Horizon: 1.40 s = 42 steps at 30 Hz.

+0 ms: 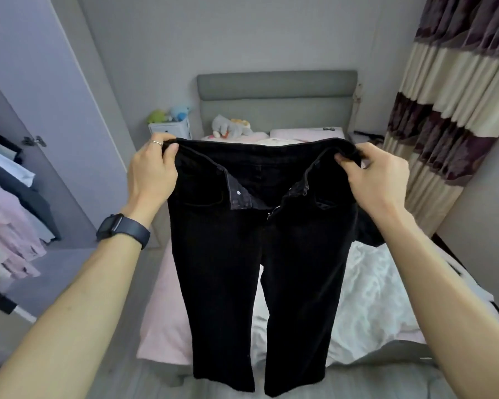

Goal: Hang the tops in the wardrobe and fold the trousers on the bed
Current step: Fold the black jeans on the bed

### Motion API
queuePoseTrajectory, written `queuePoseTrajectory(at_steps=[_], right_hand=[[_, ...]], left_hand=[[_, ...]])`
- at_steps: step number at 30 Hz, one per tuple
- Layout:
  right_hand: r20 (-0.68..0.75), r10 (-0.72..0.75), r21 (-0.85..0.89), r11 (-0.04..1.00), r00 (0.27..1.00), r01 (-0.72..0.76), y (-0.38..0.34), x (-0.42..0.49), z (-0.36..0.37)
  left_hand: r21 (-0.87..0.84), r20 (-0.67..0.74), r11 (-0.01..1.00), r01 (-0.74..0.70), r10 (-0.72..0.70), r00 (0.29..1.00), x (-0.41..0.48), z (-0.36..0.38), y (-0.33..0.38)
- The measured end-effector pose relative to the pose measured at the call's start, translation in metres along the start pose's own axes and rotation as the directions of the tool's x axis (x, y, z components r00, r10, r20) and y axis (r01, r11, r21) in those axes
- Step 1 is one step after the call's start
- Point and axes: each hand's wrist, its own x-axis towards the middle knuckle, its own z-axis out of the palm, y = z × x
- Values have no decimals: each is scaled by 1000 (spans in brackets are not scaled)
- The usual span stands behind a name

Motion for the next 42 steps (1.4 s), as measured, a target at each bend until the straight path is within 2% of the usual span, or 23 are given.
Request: queuePoseTrajectory(at_steps=[5, 8, 11, 12, 16, 20, 24, 27, 33, 36, 38, 40, 42], right_hand=[[68, 35, -63, 998, 997, -30, 39, 44, 96], [174, 94, -87, 993, 980, -79, 75, 68, 174], [318, 214, -156, 973, 924, -172, 119, 89, 262], [355, 257, -172, 963, 899, -207, 126, 82, 266], [467, 406, -309, 907, 786, -285, 184, 93, 361], [454, 482, -356, 869, 749, -344, 240, 104, 442], [425, 484, -342, 868, 765, -360, 296, 132, 532], [397, 479, -375, 863, 783, -338, 356, 135, 609], [416, 573, -541, 780, 707, -314, 459, 61, 711], [467, 571, -532, 791, 675, -302, 502, 25, 747], [479, 595, -493, 791, 645, -364, 518, 5, 760], [456, 630, -412, 775, 629, -478, 520, -15, 758], [470, 608, -338, 794, 640, -506, 508, -37, 752]], left_hand=[[85, 62, 994, 74, -79, 995, 53, 94, -38], [103, 139, 988, 115, -129, 982, 90, 169, -78], [171, 276, 971, 169, -212, 937, 123, 256, -130], [197, 330, 967, 162, -221, 918, 118, 266, -136], [288, 468, 940, 183, -305, 829, 139, 366, -188], [320, 515, 940, 116, -276, 811, 158, 449, -232], [347, 487, 929, 129, -296, 822, 188, 539, -272], [410, 501, 910, 64, -284, 818, 184, 622, -310], [506, 587, 861, -51, -301, 752, 128, 736, -375], [528, 615, 846, -66, -328, 717, 103, 787, -401], [536, 628, 842, -57, -353, 694, 89, 807, -410], [539, 603, 839, -74, -324, 729, 70, 816, -417], [487, 588, 862, -140, -206, 783, 51, 817, -417]])
